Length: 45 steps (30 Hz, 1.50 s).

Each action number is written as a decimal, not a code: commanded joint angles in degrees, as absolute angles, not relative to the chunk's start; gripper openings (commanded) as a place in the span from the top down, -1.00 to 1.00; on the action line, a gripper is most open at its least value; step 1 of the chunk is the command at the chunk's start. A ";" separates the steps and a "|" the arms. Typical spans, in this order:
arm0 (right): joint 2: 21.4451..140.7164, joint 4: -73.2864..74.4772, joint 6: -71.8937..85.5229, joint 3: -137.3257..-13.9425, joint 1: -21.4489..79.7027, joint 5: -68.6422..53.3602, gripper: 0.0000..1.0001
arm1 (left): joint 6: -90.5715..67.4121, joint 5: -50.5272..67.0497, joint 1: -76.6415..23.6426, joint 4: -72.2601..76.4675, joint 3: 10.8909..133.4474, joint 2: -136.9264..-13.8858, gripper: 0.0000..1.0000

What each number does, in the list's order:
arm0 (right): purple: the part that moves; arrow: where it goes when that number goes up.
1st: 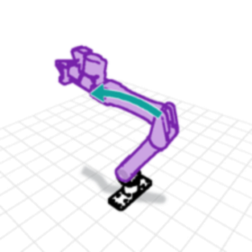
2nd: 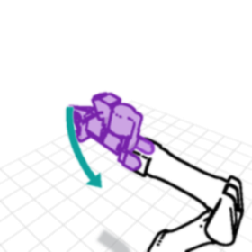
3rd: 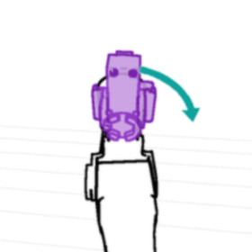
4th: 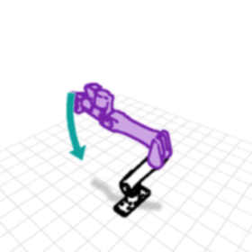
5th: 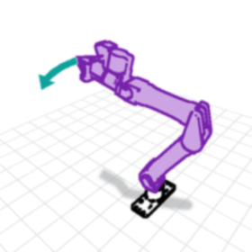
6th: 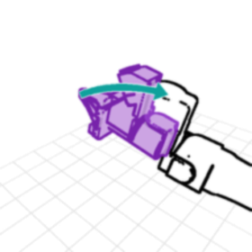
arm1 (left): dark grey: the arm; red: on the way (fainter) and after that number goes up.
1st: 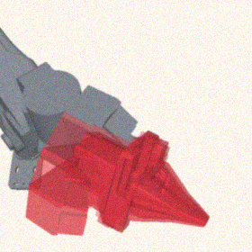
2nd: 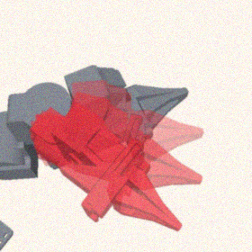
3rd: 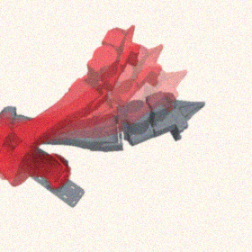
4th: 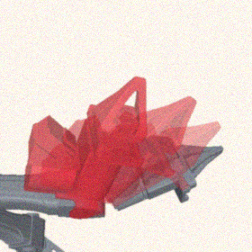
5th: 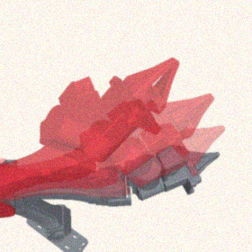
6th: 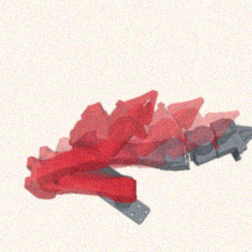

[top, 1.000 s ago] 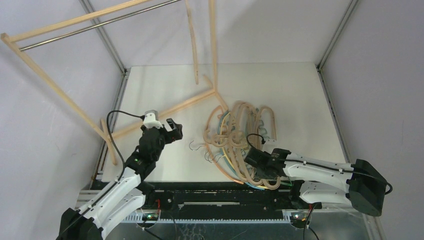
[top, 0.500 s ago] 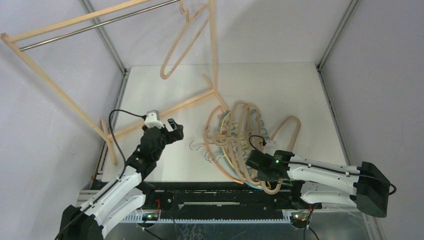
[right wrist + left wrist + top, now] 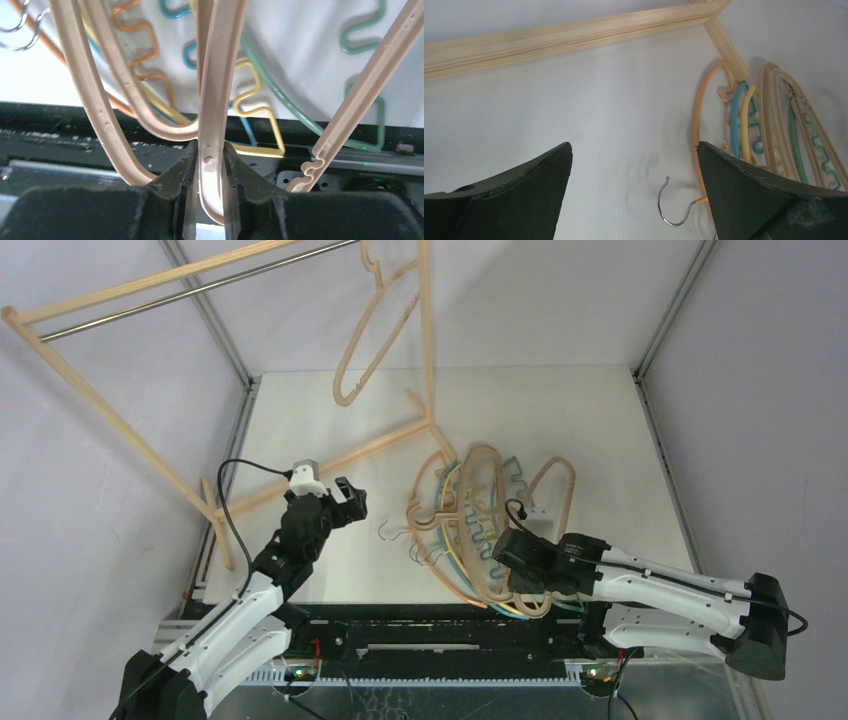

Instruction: Organize the hangers

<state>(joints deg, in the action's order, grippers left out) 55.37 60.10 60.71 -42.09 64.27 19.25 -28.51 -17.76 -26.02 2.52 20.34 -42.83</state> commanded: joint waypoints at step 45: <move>81.86 17.36 29.90 -85.31 58.62 -18.70 0.90 | -28.85 -18.98 -26.33 1.23 19.05 -35.11 -0.99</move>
